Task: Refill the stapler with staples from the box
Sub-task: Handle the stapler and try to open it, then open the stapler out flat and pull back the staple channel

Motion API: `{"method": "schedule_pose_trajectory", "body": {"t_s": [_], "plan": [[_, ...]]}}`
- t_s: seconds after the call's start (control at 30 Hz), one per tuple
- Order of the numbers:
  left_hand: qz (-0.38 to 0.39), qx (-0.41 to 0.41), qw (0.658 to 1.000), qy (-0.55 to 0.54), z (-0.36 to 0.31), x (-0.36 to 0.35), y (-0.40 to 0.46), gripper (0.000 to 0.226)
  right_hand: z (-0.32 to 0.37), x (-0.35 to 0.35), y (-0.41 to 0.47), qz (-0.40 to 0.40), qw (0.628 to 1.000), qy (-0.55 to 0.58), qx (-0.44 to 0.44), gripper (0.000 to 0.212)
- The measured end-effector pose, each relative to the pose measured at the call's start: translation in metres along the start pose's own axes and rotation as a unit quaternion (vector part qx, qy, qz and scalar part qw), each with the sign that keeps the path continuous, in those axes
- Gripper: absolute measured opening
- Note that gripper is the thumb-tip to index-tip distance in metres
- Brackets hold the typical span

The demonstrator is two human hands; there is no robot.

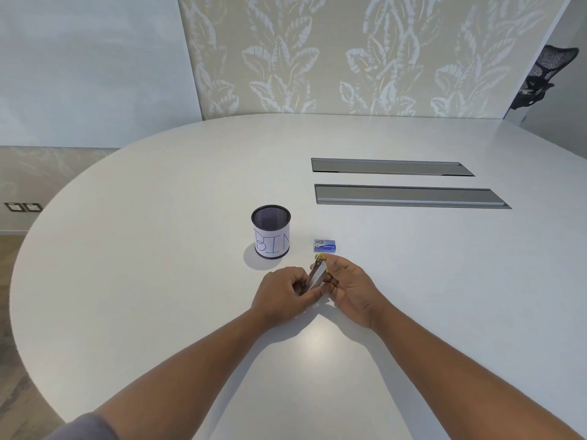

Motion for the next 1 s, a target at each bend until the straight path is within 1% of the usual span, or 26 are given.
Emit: {"method": "schedule_pose_trajectory", "body": {"t_s": [0.1, 0.2, 0.27, 0.47, 0.83, 1.0], "plan": [[0.024, -0.017, 0.999, 0.029, -0.006, -0.002, -0.001, 0.055, -0.002, 0.005, 0.001, 0.002, 1.0, 0.02, -0.019, 0.039], [0.051, -0.043, 0.996, 0.056, -0.013, -0.005, -0.001, 0.057, -0.004, 0.008, 0.003, 0.001, 0.999, 0.017, -0.028, 0.035], [0.055, -0.053, 0.995, 0.059, -0.015, -0.006, -0.002, 0.057, -0.005, 0.008, 0.004, -0.001, 0.999, 0.014, -0.03, 0.034], [0.054, -0.062, 0.995, 0.065, -0.017, -0.006, -0.003, 0.06, -0.005, 0.007, 0.004, 0.001, 0.999, 0.016, -0.031, 0.029], [0.048, -0.054, 0.996, 0.056, -0.015, -0.005, -0.004, 0.06, -0.005, 0.006, 0.002, 0.013, 0.999, 0.032, -0.027, 0.046], [0.025, -0.027, 0.999, 0.032, -0.013, -0.003, -0.004, 0.061, -0.002, 0.005, 0.002, 0.011, 0.999, 0.032, -0.017, 0.042]]}}
Point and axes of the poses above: each hand's wrist, its own y-axis towards the middle knuckle, its own x-axis out of the back of the hand, z = x × y, the point moved 7 cm from there along y, towards the middle knuckle, and after that the axes turned 12 degrees about -y, right-handed, at the moved point
